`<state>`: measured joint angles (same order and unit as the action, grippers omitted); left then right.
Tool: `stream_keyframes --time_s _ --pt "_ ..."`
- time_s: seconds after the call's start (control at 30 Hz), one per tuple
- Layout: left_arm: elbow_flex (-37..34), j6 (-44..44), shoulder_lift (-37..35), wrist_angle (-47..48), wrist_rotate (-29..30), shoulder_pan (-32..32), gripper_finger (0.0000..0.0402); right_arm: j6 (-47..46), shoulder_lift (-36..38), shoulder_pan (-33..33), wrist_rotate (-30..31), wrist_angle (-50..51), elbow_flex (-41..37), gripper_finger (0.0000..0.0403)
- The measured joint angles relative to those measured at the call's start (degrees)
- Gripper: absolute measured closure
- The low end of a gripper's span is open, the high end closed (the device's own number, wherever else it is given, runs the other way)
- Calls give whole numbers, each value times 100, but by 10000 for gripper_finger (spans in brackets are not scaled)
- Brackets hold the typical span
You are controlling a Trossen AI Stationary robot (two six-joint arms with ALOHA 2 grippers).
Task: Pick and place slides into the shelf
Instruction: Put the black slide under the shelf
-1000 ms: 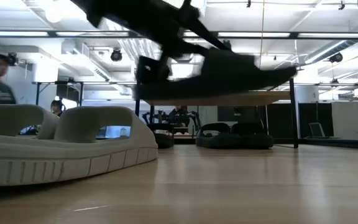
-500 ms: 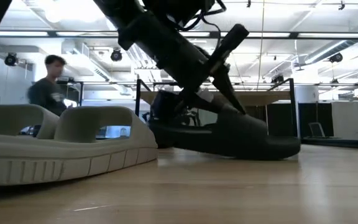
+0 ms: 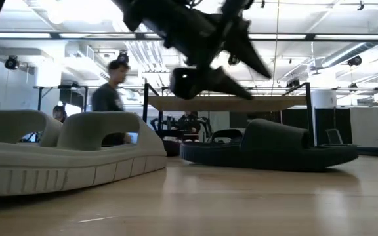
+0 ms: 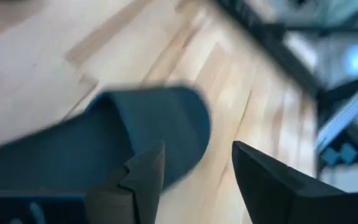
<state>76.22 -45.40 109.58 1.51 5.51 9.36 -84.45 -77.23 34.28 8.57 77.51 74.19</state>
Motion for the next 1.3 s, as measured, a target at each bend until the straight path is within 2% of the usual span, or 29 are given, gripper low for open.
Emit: stream_keyframes --time_s 0.1,0.17,0.33,0.4,0.47,0.63,0.9,1.0,1.07,1.13,1.3 --pt "-42 687 -303 1047 -345 -15 224 -3 -115 19 2 -308 -1 207" --pt "-76 1397 -579 1483 -254 34 224 -3 -194 66 12 -511 -2 207" --pt "-294 3516 -952 1650 811 259 224 -86 -561 274 230 -862 -9 207" --pt "-436 4019 -1037 1673 1294 269 224 -218 -702 368 468 -1083 -9 207" --pt "-569 4307 -1103 1619 1514 218 224 -431 -836 492 760 -1237 -9 207" --pt "-1025 4719 -1113 1320 1583 21 224 -1243 -1129 853 1366 -1364 -11 216" --pt "-1511 4650 -1029 342 1547 -482 224 -2237 -1768 1265 1405 -1394 -11 233" --pt "-1476 4355 -959 289 1079 -645 229 -2482 -1978 1333 1404 -1396 -11 244" --pt "-1428 4271 -831 294 739 -708 242 -2545 -2089 1353 1401 -1405 -13 254" --pt "-1403 4279 -706 349 664 -717 263 -2558 -2149 1350 1397 -1407 -13 265" --pt "-1344 4321 -424 344 370 -706 341 -2614 -2193 1344 1401 -1391 -13 290"
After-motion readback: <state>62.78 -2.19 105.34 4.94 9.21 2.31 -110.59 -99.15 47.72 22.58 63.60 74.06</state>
